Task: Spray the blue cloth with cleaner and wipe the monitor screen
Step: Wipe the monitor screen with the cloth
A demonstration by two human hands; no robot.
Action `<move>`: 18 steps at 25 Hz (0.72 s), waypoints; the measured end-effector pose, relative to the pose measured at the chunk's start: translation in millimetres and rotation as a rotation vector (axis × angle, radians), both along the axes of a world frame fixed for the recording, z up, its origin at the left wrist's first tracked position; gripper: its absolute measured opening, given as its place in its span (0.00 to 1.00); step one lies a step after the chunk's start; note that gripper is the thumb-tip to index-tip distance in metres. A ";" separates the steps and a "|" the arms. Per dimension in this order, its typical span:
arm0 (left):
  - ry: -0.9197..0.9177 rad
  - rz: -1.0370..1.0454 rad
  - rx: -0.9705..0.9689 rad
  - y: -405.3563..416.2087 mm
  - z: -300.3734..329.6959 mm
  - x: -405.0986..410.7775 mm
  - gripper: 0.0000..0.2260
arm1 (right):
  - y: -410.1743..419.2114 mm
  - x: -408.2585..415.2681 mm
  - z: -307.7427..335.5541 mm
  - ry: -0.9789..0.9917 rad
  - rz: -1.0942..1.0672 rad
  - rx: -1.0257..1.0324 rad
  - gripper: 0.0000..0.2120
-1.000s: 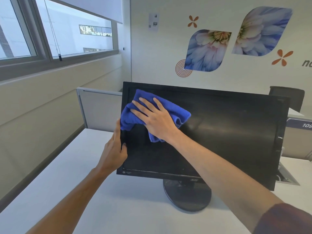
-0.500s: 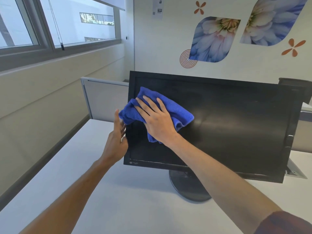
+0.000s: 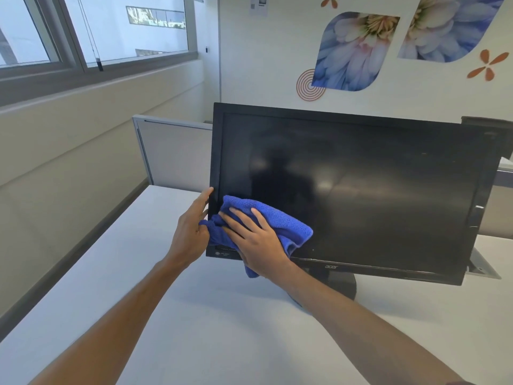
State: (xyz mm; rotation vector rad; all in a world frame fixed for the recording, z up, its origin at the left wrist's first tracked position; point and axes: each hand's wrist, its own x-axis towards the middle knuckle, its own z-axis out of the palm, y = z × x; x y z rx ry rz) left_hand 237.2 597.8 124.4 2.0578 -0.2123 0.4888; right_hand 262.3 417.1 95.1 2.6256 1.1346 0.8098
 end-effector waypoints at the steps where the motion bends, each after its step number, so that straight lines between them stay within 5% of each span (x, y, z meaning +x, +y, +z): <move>1: -0.022 0.007 0.035 1.9 -1.7 -0.2 0.29 | 0.3 -3.5 -2.5 0.013 -0.002 -0.005 0.27; 11: -0.205 0.137 0.596 7.1 -9.6 6.2 0.28 | -15.6 -11.7 -7.7 -0.005 0.048 -0.070 0.26; 18: -0.165 0.154 0.839 13.1 9.7 16.1 0.29 | -33.9 43.4 83.2 -0.231 -0.220 0.317 0.29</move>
